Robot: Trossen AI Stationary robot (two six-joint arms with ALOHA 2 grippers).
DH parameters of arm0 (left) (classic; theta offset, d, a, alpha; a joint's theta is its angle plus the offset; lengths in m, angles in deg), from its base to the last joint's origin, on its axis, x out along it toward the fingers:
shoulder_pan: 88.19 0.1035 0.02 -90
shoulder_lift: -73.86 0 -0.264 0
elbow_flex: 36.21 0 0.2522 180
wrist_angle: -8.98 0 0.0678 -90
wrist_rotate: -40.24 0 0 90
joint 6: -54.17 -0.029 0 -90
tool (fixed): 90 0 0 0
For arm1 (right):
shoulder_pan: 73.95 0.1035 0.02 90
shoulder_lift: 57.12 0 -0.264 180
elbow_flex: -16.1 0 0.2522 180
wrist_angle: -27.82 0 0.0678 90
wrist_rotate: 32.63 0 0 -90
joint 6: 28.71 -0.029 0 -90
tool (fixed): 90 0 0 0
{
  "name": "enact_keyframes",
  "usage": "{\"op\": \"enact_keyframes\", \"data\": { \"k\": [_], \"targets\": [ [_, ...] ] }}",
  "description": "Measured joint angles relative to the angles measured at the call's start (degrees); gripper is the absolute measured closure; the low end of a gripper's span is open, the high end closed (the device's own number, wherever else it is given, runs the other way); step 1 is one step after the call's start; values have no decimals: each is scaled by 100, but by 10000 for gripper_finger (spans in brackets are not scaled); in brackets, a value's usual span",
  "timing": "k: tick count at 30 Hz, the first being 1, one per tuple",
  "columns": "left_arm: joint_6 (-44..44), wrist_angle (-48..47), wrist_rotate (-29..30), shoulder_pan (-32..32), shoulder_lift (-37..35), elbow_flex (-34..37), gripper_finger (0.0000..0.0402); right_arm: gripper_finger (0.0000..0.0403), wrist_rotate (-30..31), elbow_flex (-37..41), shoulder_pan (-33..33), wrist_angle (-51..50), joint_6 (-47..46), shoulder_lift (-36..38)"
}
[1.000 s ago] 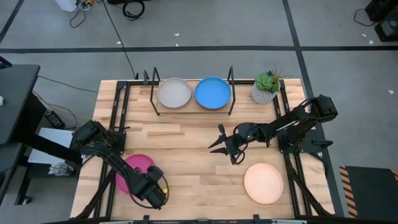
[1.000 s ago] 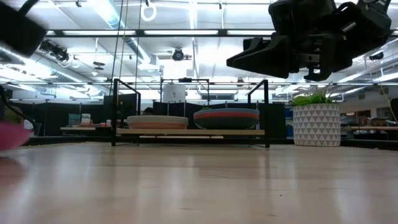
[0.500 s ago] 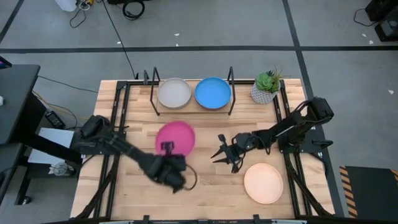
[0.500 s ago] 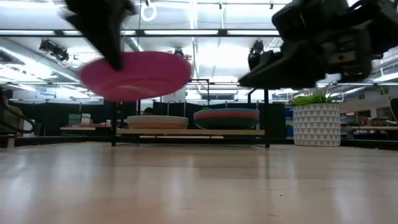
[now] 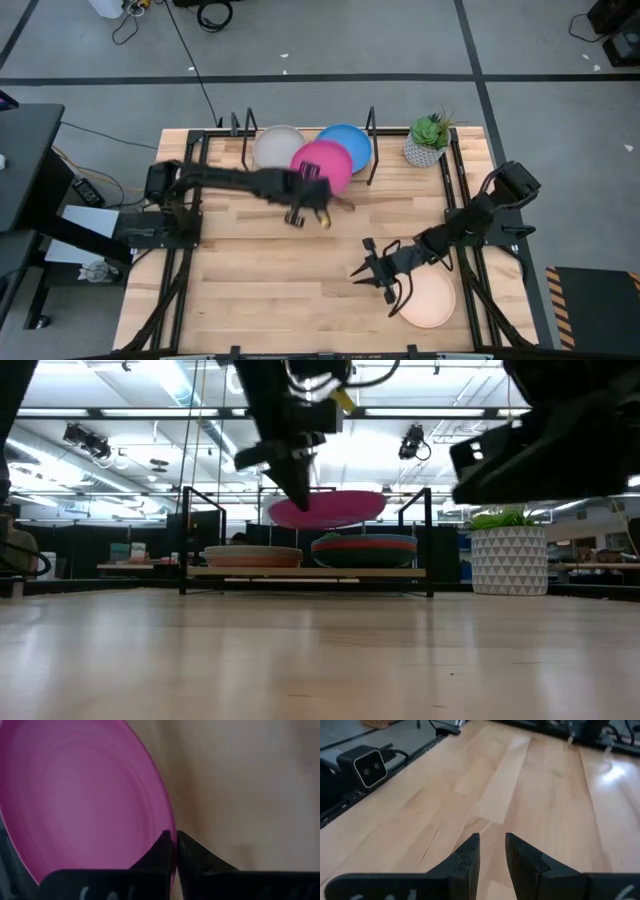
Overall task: Place and stack plates onto a shelf
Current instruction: Stack the pink plate on top of the blue plate on the shelf, then stack the light orange plate on top of the gray plate on the shelf
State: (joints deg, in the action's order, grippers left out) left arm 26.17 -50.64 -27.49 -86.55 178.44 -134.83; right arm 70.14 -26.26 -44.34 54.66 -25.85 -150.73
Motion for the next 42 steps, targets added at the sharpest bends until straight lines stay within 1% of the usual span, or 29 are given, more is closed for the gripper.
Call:
{"op": "enact_keyframes", "data": {
  "k": [1,4,7,11,13,15,20,25,28,33,36,38,40,42],
  "targets": [
    [-276,139,-114,176,-2,0,385,304,104,0,77,-54,-100,0],
    [-1067,452,-773,649,10,0,385,304,521,0,296,-98,-297,0],
    [-1647,839,-1368,1071,117,0,385,304,882,0,471,-120,-438,0],
    [-2320,1342,-1675,1453,167,0,385,304,1200,0,665,-162,-618,0],
    [-2675,1504,-1719,1577,197,-1,385,304,1331,0,745,-170,-720,0],
    [-2848,1564,-1772,1671,222,0,385,304,1422,0,819,-179,-770,0],
    [-2749,1567,-1989,1794,386,0,383,304,1606,0,988,-210,-894,0],
    [-2770,1641,-1952,1775,527,0,370,304,1785,0,1079,-244,-914,0],
    [-2766,1759,-1959,1756,527,-2,340,304,1788,0,1080,-245,-927,0],
    [-2613,1856,-1948,1671,407,-2,277,304,1788,0,1080,-273,-939,0],
    [-2299,2018,-1943,1612,283,-2,253,304,1793,0,1080,-303,-984,0],
    [-1921,2064,-1894,1607,196,-2,249,304,1830,2,1080,-335,-1023,0],
    [-1436,2060,-1670,1613,175,-13,248,304,1873,2,1082,-386,-1069,0],
    [-783,1792,-1436,1620,182,-10,251,304,1902,1,1085,-426,-1086,0]
  ]
}}
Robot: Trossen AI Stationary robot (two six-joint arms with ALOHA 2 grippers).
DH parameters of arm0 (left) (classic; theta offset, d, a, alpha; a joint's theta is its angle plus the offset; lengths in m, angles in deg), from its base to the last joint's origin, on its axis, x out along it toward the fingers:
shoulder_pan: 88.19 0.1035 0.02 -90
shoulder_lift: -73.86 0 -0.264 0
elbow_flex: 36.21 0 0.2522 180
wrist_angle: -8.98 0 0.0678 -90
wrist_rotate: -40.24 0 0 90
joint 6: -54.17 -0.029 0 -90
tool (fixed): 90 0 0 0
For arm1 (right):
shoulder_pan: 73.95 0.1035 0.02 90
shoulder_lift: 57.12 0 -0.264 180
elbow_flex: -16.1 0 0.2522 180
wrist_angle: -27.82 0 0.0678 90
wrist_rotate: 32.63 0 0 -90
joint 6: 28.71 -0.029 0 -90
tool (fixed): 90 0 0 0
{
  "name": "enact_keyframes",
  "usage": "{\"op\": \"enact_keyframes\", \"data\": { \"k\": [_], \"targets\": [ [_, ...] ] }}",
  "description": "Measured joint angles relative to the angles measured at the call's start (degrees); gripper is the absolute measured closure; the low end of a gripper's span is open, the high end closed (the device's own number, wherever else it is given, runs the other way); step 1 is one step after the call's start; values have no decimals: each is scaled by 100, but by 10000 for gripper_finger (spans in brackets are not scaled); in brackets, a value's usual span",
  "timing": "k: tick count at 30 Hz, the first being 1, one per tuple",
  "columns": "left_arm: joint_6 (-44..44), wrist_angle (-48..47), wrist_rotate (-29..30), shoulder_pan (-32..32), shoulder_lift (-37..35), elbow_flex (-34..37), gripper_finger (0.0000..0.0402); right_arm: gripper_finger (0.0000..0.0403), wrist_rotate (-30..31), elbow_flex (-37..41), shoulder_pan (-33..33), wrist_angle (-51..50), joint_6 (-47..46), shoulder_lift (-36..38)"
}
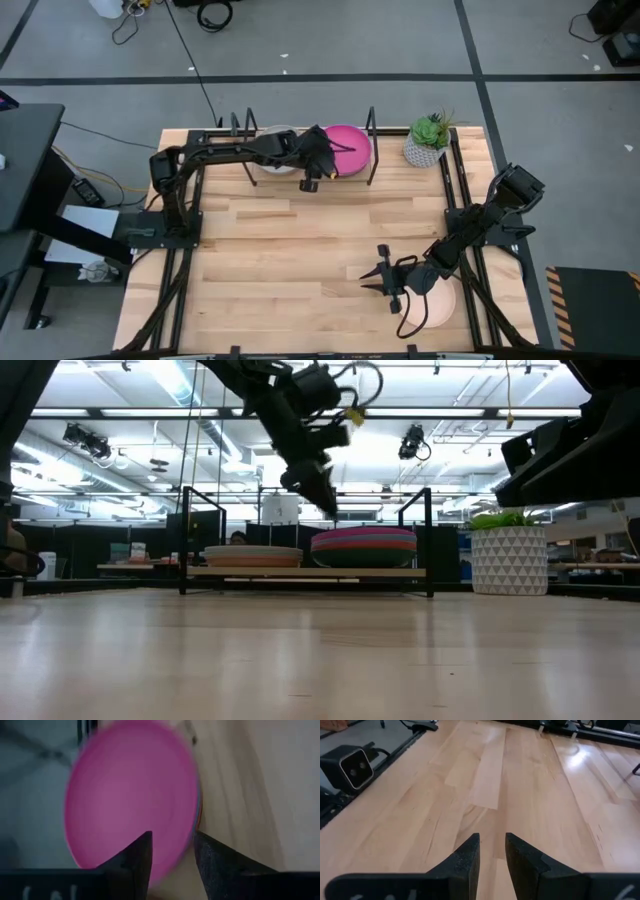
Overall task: Place and stack plates onto a shelf
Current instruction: Stack the light orange plate on top of the gray plate on the shelf
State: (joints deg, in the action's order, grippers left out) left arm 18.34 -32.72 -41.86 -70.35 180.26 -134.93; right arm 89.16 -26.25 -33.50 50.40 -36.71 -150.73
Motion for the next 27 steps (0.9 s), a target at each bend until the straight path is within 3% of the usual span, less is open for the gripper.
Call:
{"op": "enact_keyframes", "data": {
  "k": [3,7,10,16,19,23,27],
  "targets": [
    [883,-461,-144,-58,21,-1,261,304,11,1,14,-86,-21,0],
    [1334,-1226,-263,-398,23,2,277,304,13,1,11,-151,-18,0],
    [1984,-1639,-334,-747,23,2,289,304,13,1,13,-147,11,0],
    [3889,-2272,-1236,-1609,25,4,298,304,11,1,13,-392,21,0],
    [4425,-2448,-1147,-2085,34,5,299,304,-11,1,11,-507,143,0],
    [4115,-1676,-79,-2900,21,239,301,304,17,1,11,-520,559,0],
    [3893,-390,-28,-3542,-195,966,310,304,319,1,11,-515,848,0]
  ]
}}
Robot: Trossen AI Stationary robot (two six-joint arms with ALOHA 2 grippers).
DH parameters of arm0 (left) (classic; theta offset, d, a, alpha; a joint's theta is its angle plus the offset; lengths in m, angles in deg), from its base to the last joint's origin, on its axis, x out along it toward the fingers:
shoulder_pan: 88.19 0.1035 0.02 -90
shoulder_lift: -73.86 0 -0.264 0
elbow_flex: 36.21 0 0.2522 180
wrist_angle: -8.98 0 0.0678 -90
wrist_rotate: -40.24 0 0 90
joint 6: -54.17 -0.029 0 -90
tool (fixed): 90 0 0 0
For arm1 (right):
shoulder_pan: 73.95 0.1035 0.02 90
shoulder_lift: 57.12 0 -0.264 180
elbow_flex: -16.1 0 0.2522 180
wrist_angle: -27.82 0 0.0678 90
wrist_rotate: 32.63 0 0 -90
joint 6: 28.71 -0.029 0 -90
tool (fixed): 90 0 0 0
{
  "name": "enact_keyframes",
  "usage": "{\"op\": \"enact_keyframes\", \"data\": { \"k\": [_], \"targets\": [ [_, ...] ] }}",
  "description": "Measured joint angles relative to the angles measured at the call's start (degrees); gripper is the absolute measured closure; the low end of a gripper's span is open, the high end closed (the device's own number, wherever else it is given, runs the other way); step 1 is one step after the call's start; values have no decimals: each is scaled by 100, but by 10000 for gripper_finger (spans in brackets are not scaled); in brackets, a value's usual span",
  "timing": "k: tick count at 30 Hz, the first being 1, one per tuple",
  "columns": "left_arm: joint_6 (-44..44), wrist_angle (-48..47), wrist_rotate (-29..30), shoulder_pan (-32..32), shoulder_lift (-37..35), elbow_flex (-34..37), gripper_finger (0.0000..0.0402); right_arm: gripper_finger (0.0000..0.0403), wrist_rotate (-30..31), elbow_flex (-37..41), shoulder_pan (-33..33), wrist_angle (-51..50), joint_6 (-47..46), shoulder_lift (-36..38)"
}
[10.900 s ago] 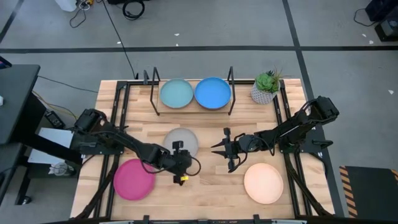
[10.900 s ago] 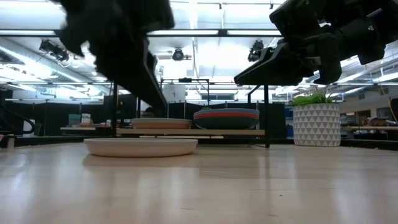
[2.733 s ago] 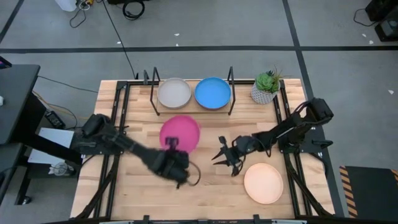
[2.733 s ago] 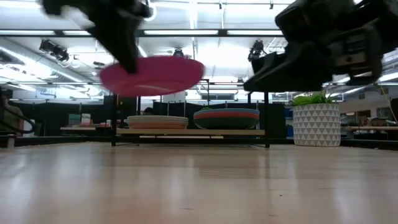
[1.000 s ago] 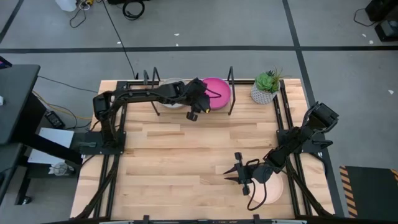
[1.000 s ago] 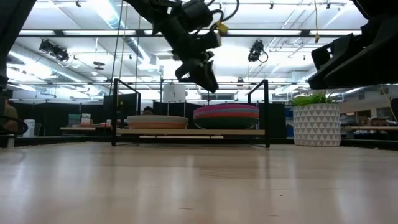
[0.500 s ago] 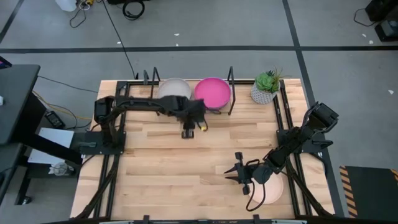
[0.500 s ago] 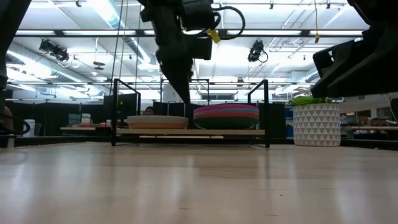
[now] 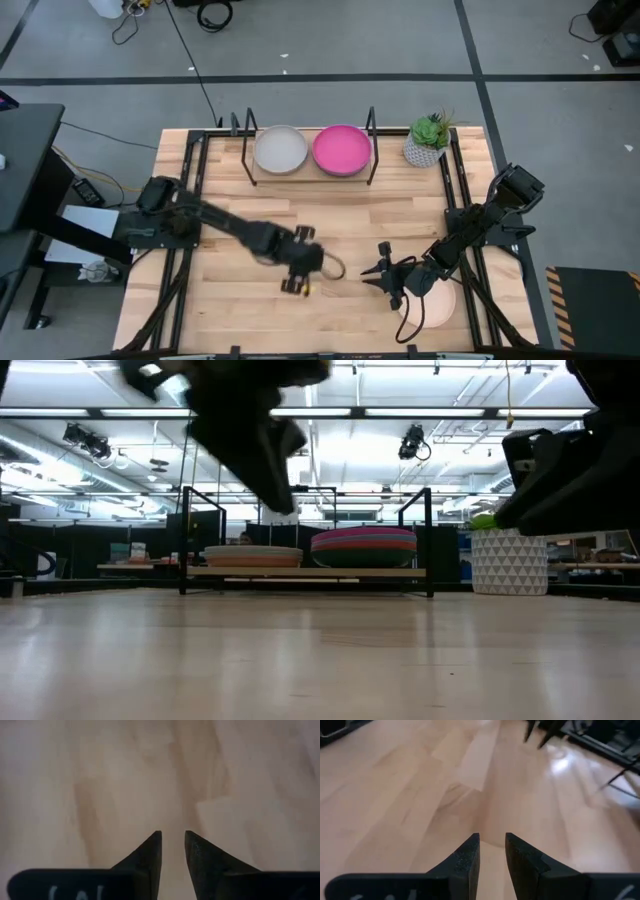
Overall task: Place and stack plates onto a shelf
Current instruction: Stack the light orange plate on top of the gray plate on the shelf
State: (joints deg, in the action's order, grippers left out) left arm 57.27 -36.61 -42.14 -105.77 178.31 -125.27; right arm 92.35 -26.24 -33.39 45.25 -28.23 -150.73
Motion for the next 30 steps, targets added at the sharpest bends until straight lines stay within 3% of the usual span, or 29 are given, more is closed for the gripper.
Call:
{"op": "enact_keyframes", "data": {
  "k": [5,10,16,19,24,27,30],
  "targets": [
    [150,1389,690,-308,-505,1464,330,304,383,-127,-114,4,-66,2],
    [-90,2945,1182,-409,-1165,2825,348,304,-336,-134,-528,-415,-501,49],
    [-1518,4408,2027,-231,-1602,3808,354,304,-943,-449,-1619,-1543,-921,341],
    [-2165,5024,2164,-133,-1817,4213,354,304,-1660,-697,-2224,-2067,-943,433],
    [-2949,6571,2064,41,-2400,5113,354,304,-2420,-1500,-2815,-4175,-1126,470],
    [-3029,7285,2053,192,-2835,5601,354,304,-2608,-2173,-2854,-6090,-1344,466],
    [-2943,7615,1950,325,-3194,5961,354,304,-2917,-2744,-2694,-7261,-1646,468]
  ]
}}
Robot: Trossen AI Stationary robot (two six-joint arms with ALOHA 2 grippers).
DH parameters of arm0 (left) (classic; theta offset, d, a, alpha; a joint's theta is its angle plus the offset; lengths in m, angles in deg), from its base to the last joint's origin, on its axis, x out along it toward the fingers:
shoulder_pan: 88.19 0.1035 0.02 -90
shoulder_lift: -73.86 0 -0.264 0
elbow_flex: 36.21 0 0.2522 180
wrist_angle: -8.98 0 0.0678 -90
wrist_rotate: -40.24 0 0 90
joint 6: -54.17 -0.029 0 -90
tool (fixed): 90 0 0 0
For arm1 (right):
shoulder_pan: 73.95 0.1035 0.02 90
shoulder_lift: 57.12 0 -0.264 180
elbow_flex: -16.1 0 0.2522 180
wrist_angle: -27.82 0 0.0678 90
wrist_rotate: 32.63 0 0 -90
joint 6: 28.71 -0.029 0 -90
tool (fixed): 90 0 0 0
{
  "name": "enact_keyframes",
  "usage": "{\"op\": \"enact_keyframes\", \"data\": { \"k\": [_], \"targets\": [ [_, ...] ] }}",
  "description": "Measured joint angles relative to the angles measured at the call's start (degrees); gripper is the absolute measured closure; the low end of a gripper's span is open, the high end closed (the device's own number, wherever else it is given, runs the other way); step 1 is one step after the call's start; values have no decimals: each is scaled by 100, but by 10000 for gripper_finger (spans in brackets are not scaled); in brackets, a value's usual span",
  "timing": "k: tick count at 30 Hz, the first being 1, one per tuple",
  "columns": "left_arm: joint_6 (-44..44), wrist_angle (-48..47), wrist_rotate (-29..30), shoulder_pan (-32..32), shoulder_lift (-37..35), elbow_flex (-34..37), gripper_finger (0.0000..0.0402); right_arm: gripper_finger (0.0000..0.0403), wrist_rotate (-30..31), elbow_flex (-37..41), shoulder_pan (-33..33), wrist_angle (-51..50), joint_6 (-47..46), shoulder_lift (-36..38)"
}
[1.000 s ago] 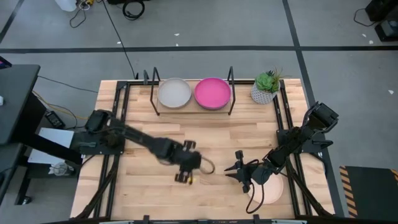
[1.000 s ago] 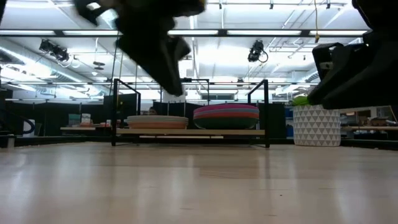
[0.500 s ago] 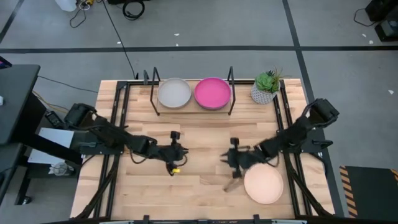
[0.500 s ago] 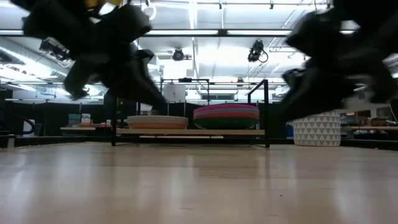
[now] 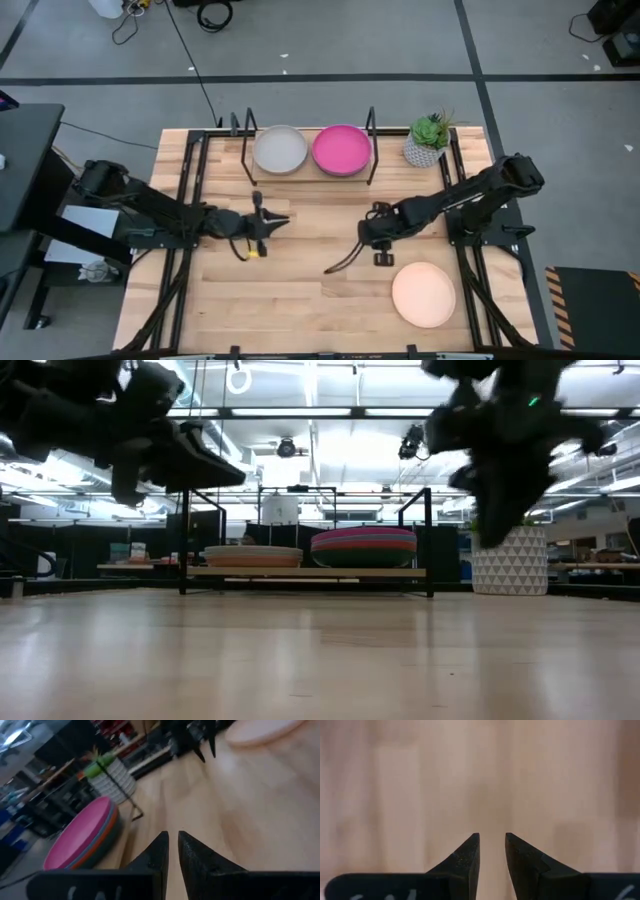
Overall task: Place and stack plates onto a shelf
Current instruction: Stack the light orange plate on top of the gray plate on the shelf
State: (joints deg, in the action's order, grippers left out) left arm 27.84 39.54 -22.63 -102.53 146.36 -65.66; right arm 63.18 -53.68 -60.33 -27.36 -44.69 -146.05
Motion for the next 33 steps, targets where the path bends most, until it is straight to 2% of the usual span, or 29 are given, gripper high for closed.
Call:
{"op": "enact_keyframes", "data": {
  "k": [5,8,10,13,15,17,28,33],
  "targets": [
    [11,55,-602,122,-235,106,354,287,-860,-174,463,-1017,-515,0],
    [-118,-170,-866,136,-240,13,354,255,-1273,-54,694,-1226,-1065,-4],
    [-123,-546,-1080,144,-296,-44,354,233,-1345,-7,781,-1198,-1366,-4],
    [63,-1107,-1955,325,-411,-133,354,214,-1496,7,813,-1438,-1518,-4],
    [265,-1401,-2619,499,-414,-150,355,212,-1525,8,813,-1601,-1515,-4],
    [401,-1611,-3026,617,-412,-161,358,216,-1540,31,844,-1758,-1513,-4],
    [904,-2215,-2964,538,-479,-163,358,241,-1608,639,1109,-1689,-1509,-4],
    [927,-2315,-2959,442,-508,-198,358,249,-815,725,1177,-1329,-1688,-4]
  ]
}}
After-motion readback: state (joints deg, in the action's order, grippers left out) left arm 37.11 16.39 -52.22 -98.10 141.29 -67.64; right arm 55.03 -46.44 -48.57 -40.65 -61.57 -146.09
